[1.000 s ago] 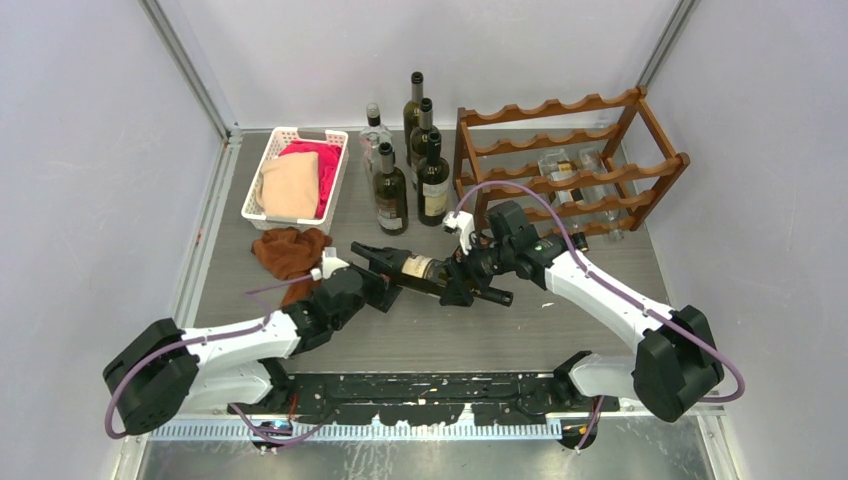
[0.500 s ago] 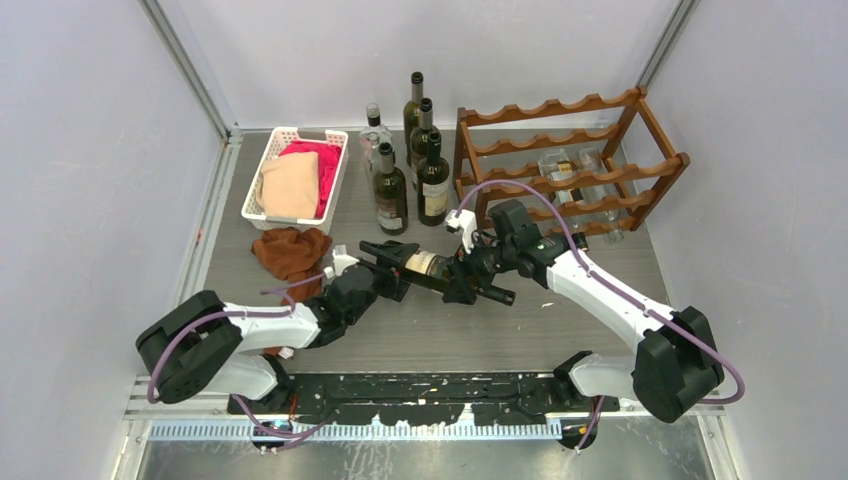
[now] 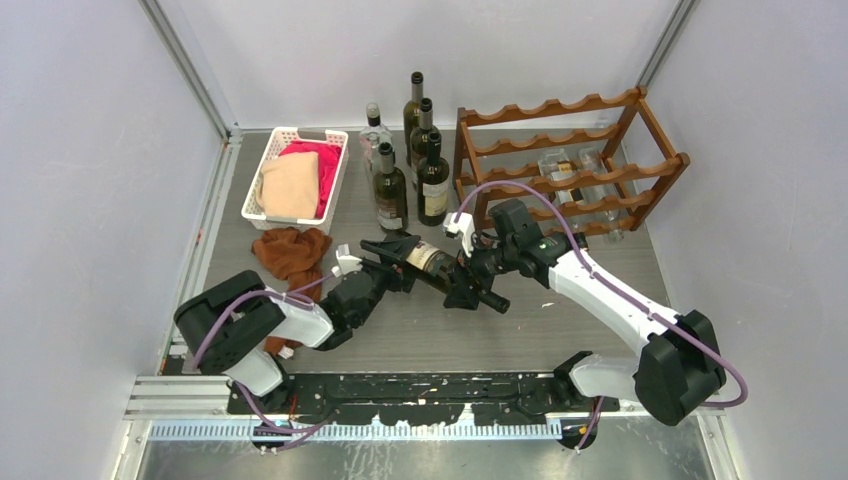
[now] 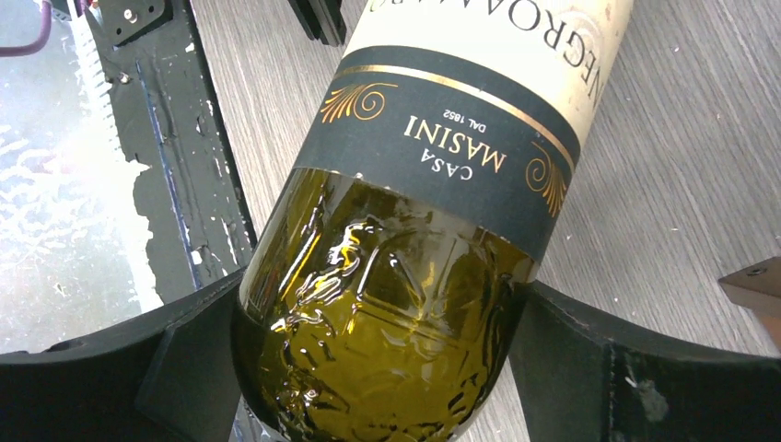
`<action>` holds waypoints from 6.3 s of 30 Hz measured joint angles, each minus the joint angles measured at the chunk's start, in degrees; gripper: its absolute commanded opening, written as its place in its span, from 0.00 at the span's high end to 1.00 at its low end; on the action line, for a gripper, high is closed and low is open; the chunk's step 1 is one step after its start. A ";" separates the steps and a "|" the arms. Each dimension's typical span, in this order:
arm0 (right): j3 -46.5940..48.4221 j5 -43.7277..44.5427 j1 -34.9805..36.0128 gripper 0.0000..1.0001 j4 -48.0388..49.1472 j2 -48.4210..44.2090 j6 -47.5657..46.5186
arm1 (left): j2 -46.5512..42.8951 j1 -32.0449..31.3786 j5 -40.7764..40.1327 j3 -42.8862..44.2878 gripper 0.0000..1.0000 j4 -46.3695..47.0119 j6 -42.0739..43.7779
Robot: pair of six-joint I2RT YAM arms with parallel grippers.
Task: Put the wine bottle on the wine rack
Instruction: Pick up the wine bottle from the center of the board, then place the wine bottle in the wine rack.
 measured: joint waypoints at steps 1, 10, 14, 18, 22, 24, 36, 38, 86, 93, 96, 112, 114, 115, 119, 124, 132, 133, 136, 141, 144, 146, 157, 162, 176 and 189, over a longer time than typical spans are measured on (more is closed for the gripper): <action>0.04 0.02 0.00 0.00 0.00 -0.02 0.02 | 0.72 -0.02 0.00 0.00 1.00 1.22 0.00; 0.70 0.09 -0.13 0.00 -1.01 -1.07 -0.92 | 2.19 -0.02 -0.94 0.00 1.00 5.79 2.05; 1.36 0.57 -0.42 0.00 -2.97 -2.60 -2.38 | 1.62 -0.02 -2.67 -0.48 1.00 7.28 3.52; 1.40 2.54 -0.50 0.00 -4.02 -3.82 -3.06 | 1.16 -0.02 -5.64 -1.16 1.00 8.00 4.70; 1.40 5.11 -0.52 0.06 -4.22 -4.22 -2.86 | 1.16 -0.02 -7.85 -1.16 1.00 7.91 5.60; 1.40 6.62 -0.52 0.13 -4.20 -4.20 -2.51 | 1.16 -0.02 -8.74 -1.16 1.00 7.87 5.92; 1.42 12.79 -0.57 0.55 -3.78 -2.95 0.24 | -1.57 0.02 -12.22 -0.94 1.00 3.28 9.29; 1.40 12.96 -0.57 0.54 -3.72 -2.93 0.48 | -2.27 0.04 -12.52 -0.90 1.00 2.84 9.68; 1.75 1.84 -7.74 0.99 -11.21 -5.03 0.42 | -18.08 -1.77 -10.93 -10.91 0.10 2.73 10.32; 2.62 -2.27 -11.06 0.99 -18.97 -5.95 -8.48 | -42.95 -1.75 -7.85 -11.02 0.00 -18.95 22.29; 3.74 -4.55 -14.29 0.99 -24.55 -6.62 -14.38 | -56.78 -1.75 -4.76 -10.99 0.00 -29.07 31.76; 6.08 1.88 -18.99 0.99 -42.88 -15.72 -32.72 | -61.33 -1.25 6.73 17.64 0.00 -80.74 69.35; 6.08 3.30 -20.00 0.99 -44.85 -16.31 -34.27 | -57.11 -1.16 7.30 22.27 0.00 -85.02 73.77; 6.08 4.00 -20.65 0.99 -45.79 -16.35 -35.10 | -55.15 -0.98 7.48 24.87 0.00 -87.34 76.54; 6.05 6.45 -24.68 0.99 -48.72 -16.33 -38.42 | -51.41 -0.87 6.99 30.12 0.00 -93.15 84.70; 6.01 7.93 -32.26 0.99 -52.39 -15.52 -44.19 | -50.60 -0.87 4.37 28.96 0.00 -97.18 93.13; 6.01 9.68 -45.03 0.99 -57.35 -11.80 -54.82 | -49.96 -0.83 2.99 24.81 0.00 -100.08 98.01; 6.01 9.77 -46.62 0.99 -57.79 -11.30 -56.13 | -49.94 -0.83 2.99 24.74 0.00 -100.19 98.23; 6.01 10.01 -52.06 0.99 -59.06 -10.01 -60.15 | -50.07 -0.70 2.99 24.72 0.00 -100.21 98.90; 6.45 10.23 -62.25 0.99 -61.09 -6.12 -67.45 | -50.75 -0.50 3.02 24.65 0.00 -100.21 99.01; 8.24 10.01 -68.00 0.99 -62.01 -2.38 -70.93 | -50.99 -0.48 3.04 24.65 0.00 -100.19 99.10; 9.88 9.64 -71.52 0.99 -61.94 0.15 -72.67 | -51.04 -0.24 3.08 24.65 0.00 -100.19 99.14; 12.02 7.98 -77.44 0.99 -56.70 4.42 -72.72 | -51.08 0.31 3.85 24.37 0.00 -100.17 99.36; 11.19 7.54 -77.44 0.99 -52.63 4.55 -68.67 | -51.08 0.52 4.22 24.35 0.00 -100.17 99.41; 9.62 6.14 -77.48 0.99 -45.53 5.81 -61.59 | -51.08 1.07 5.03 24.33 0.00 -100.15 100.15; 6.56 3.61 -76.78 0.99 -39.52 6.29 -54.84 | -51.08 1.66 5.88 24.04 0.01 -100.10 100.21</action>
